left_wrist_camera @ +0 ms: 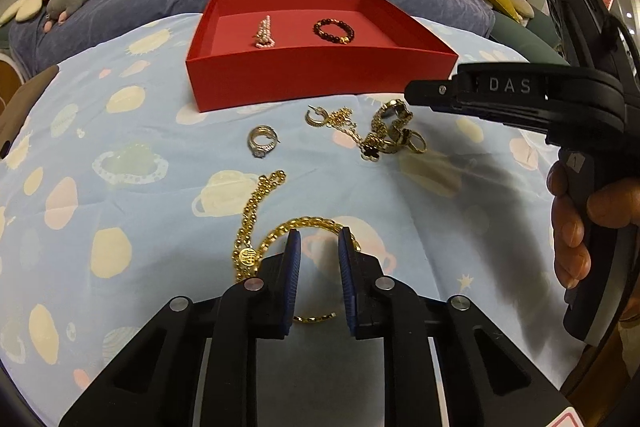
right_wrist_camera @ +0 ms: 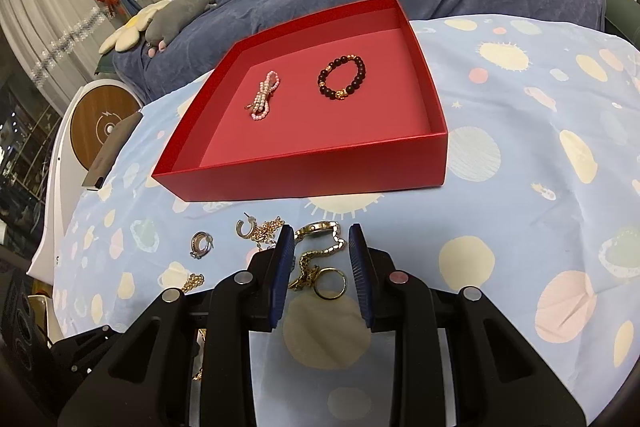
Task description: Organize jewelry
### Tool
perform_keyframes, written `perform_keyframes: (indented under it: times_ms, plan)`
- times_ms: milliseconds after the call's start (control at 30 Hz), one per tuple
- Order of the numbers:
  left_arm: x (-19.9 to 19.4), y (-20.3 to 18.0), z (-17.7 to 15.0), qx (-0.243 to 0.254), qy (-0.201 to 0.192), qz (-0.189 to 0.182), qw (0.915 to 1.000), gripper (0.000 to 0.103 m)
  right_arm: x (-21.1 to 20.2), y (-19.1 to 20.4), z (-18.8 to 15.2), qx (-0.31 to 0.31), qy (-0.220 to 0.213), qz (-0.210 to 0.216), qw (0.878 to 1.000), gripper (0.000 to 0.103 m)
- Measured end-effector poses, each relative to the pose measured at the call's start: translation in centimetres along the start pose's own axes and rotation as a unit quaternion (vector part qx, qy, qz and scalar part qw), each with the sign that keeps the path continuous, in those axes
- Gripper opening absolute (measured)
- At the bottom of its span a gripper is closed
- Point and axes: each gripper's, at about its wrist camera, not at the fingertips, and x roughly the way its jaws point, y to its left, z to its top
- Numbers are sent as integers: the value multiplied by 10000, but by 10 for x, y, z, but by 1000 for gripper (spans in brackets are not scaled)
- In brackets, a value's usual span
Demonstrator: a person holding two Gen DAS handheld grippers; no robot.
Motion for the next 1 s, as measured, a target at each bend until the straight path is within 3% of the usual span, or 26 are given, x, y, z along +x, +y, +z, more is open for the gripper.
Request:
perform_keyframes:
  times_ms: [133, 400, 700, 1000]
  plan:
    - [2, -9, -3, 165, 46, -52, 9998, 13, -4, -1, 1, 7, -36, 10, 10000, 28]
    - [-4, 9, 6, -101, -113, 70, 9999, 13, -6, -3, 3, 59, -60, 28, 10000, 28]
    - [-10, 11, 11, -66, -272, 159, 9995, 16, -5, -1, 2, 10, -30, 44, 10000, 28]
    - [6, 9, 5, 76, -11, 190, 9998, 16, -5, -2, 1, 19, -12, 56, 10000, 28]
